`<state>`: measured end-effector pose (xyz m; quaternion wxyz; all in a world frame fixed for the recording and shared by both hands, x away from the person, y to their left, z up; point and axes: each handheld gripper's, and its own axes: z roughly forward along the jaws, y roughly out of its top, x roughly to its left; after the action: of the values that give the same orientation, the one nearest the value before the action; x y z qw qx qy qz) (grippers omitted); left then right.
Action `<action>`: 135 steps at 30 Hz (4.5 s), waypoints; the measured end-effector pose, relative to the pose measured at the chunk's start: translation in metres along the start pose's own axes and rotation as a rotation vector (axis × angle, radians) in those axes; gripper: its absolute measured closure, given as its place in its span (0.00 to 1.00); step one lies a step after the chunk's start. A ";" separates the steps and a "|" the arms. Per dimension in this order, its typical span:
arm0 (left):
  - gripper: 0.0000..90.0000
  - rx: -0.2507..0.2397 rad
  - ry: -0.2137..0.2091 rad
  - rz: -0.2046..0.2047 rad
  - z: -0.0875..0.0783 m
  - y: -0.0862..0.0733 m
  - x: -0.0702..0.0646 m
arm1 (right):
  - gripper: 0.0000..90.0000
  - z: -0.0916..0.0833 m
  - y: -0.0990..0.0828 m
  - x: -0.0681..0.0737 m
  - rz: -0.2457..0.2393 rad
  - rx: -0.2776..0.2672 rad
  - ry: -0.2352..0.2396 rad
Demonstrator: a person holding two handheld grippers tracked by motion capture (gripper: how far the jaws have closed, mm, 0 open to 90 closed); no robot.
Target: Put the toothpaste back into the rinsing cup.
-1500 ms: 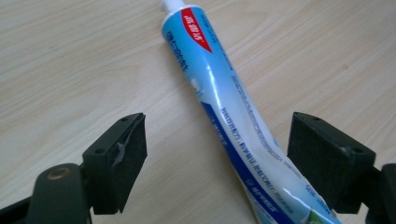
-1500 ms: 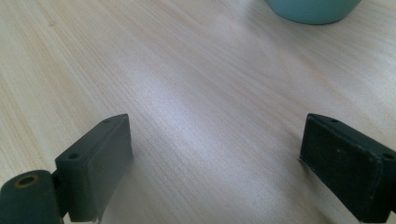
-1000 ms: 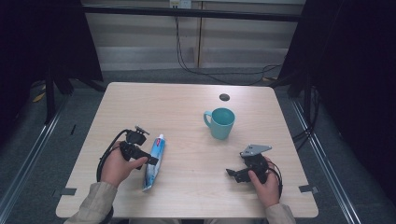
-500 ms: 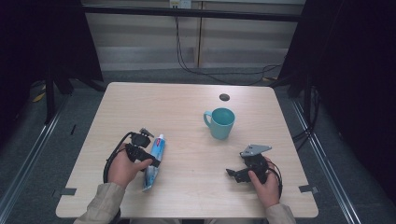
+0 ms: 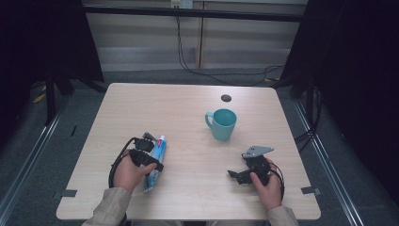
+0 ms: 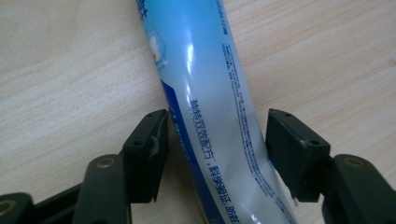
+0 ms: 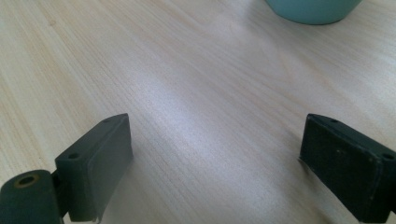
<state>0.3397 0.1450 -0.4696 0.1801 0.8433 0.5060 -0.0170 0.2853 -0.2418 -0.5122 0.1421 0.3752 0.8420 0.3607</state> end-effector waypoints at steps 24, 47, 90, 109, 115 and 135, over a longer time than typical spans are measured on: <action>0.59 0.021 0.182 -0.056 0.006 0.009 -0.020 | 0.09 0.000 0.000 0.000 0.000 0.000 -0.004; 0.81 -0.003 0.043 0.067 -0.021 0.022 -0.023 | 0.09 0.000 0.000 0.000 0.001 0.000 -0.003; 0.81 0.101 -0.098 0.362 -0.009 0.067 -0.084 | 0.15 -0.026 0.046 0.020 -0.321 -0.024 -0.064; 0.81 0.104 -0.167 0.415 -0.007 0.079 -0.108 | 0.15 -0.023 0.069 0.031 -0.473 -0.041 -0.058; 0.81 0.109 -0.178 0.435 -0.009 0.081 -0.113 | 0.15 -0.024 0.072 0.032 -0.489 -0.050 -0.057; 0.81 0.129 -0.209 0.459 -0.005 0.082 -0.116 | 0.15 -0.018 0.080 0.039 -0.576 -0.039 -0.041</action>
<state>0.3525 0.0136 -0.4169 0.1765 0.9394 0.2782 -0.0950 0.2923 -0.1853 -0.4411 0.2629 0.1250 0.9038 0.3137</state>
